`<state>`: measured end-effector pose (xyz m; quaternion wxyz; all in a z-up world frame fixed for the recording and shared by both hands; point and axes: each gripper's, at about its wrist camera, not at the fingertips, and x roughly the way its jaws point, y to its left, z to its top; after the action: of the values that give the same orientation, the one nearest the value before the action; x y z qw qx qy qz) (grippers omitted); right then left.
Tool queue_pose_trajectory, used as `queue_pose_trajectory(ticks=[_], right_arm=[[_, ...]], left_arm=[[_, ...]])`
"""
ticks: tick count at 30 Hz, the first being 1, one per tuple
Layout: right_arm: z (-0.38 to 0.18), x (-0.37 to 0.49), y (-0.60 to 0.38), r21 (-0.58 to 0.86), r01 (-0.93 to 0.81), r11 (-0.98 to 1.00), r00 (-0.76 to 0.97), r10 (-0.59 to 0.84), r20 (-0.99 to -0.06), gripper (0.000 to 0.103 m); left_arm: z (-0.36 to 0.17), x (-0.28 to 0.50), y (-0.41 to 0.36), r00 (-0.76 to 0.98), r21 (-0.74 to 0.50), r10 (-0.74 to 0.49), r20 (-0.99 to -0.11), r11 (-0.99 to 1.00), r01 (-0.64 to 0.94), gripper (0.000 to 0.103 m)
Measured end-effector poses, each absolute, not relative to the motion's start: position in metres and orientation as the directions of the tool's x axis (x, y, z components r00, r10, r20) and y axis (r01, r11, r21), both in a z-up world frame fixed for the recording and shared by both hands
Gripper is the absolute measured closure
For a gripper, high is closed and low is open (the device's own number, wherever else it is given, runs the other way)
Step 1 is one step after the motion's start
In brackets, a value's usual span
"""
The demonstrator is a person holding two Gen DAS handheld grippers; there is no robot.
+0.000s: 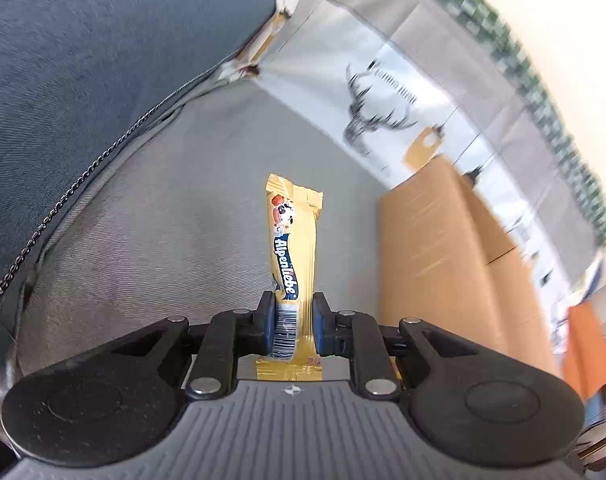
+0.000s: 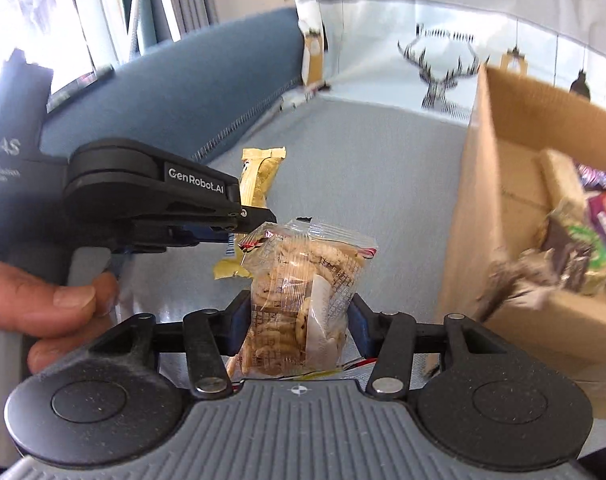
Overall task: Organize snacks
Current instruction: 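Carry the cookie bag and yellow candy bar over the box with both tools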
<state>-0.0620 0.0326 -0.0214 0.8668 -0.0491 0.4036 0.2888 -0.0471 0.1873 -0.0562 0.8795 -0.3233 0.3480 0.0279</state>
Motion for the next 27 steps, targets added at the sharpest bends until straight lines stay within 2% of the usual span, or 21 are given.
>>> queue_pose_trajectory(ticks=[5,13,16,19,27], right_arm=[[0.018,-0.075,0.008,0.132,-0.564,0.815,0.569,0.499,-0.654,0.051],[0.054,-0.053,-0.048,0.102,-0.548,0.83,0.693,0.519,-0.5,0.051],[0.043,-0.038,-0.074,0.109,-0.475,0.873,0.737,0.462,-0.494,0.051],[0.031,-0.027,-0.097,0.193,-0.395,0.898,0.752,0.437,-0.494,0.051],[0.023,-0.028,-0.106,0.136,-0.396,0.908,0.789,0.412,-0.455,0.051]], left_arm=[[-0.046,-0.065,0.19,0.788,-0.626,-0.234,-0.57,0.745,-0.231,0.083],[-0.039,-0.064,0.173,0.79,-0.63,-0.283,-0.544,0.76,-0.162,0.083],[-0.042,-0.059,0.168,0.781,-0.631,-0.298,-0.549,0.76,-0.153,0.083],[-0.044,-0.055,0.164,0.774,-0.633,-0.316,-0.549,0.762,-0.139,0.083],[-0.047,-0.047,0.149,0.77,-0.635,-0.348,-0.535,0.766,-0.095,0.083]])
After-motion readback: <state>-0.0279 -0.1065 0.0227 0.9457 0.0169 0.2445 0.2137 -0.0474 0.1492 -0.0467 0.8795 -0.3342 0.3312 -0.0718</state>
